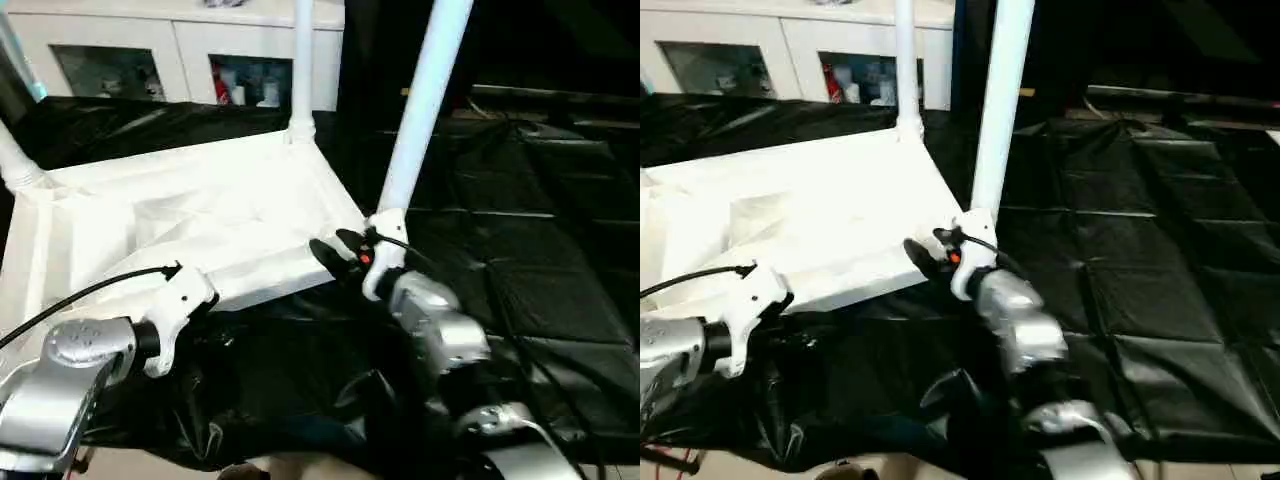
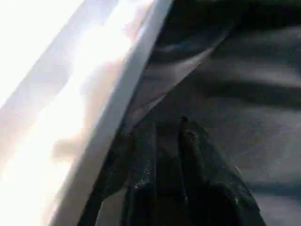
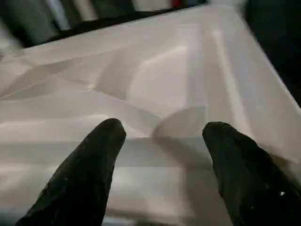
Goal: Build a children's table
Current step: Rotate leg to tighten
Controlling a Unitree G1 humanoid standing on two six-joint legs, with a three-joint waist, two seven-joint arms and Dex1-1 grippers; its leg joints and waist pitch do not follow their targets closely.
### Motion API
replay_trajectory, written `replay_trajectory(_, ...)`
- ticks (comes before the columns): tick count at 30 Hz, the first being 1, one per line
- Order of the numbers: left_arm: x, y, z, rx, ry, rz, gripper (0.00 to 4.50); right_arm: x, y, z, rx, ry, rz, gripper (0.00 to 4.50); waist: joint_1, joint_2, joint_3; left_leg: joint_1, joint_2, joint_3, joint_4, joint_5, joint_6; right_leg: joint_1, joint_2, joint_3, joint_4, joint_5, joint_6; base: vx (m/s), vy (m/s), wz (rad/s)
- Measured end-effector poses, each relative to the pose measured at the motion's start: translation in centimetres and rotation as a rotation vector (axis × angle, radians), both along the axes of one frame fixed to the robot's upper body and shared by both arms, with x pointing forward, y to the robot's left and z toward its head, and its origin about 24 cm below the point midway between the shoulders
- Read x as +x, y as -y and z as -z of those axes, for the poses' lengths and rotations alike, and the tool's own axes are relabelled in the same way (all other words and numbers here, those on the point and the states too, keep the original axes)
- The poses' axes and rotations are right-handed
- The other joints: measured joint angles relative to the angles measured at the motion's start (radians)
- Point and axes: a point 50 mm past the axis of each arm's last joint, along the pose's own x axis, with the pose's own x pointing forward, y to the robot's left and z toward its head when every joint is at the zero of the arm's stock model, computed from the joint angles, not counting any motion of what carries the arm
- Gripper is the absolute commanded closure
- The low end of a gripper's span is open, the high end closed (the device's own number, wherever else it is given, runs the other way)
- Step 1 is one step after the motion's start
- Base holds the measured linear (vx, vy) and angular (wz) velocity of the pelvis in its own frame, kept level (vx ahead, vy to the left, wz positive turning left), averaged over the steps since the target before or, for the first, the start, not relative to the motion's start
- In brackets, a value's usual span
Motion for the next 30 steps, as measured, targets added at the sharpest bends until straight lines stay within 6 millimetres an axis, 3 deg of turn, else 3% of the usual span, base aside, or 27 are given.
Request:
replay_trajectory(7, -0.3, -0.7, 1.3, 0.066, -0.01, -0.103, 3.52, 1.0, 0.3, 0.0, 0.009, -0.007, 0.163, 1.35, 0.004, -0.001, 0.0, 0.0, 0.0, -0.001, 0.0, 0.0, -0.001, 0.001, 0.0, 0.0, 0.001, 0.0, 0.0, 0.0, 0.0, 0.0)
replay_trajectory(11, -0.2, -0.6, 1.6, 0.085, 0.006, -0.115, 3.52, 1.7, 1.5, 0.0, 0.017, -0.012, 0.256, 1.35, 0.006, 0.0, 0.0, 0.001, 0.0, -0.001, 0.001, 0.001, -0.002, 0.002, 0.001, 0.0, 0.002, 0.001, 0.0, 0.0, 0.0, 0.0)
replay_trajectory(18, 0.4, -0.5, 2.1, 0.117, 0.055, -0.149, 3.52, 2.7, 4.4, -0.1, -0.019, -0.02, 0.364, 1.35, 0.013, 0.001, 0.0, 0.001, 0.0, -0.003, 0.002, 0.003, -0.004, 0.002, 0.001, 0.0, 0.005, 0.001, 0.0, 0.0, 0.0, 0.0)
replay_trajectory(30, 1.0, -1.8, 2.2, 0.183, 0.135, -0.222, 3.52, 2.9, 11.7, 0.1, -0.058, -0.021, 0.594, 1.35, 0.011, 0.003, 0.0, 0.001, 0.001, -0.003, 0.003, 0.003, -0.004, 0.002, 0.003, 0.0, 0.005, 0.001, 0.0, 0.0, 0.0, 0.0)
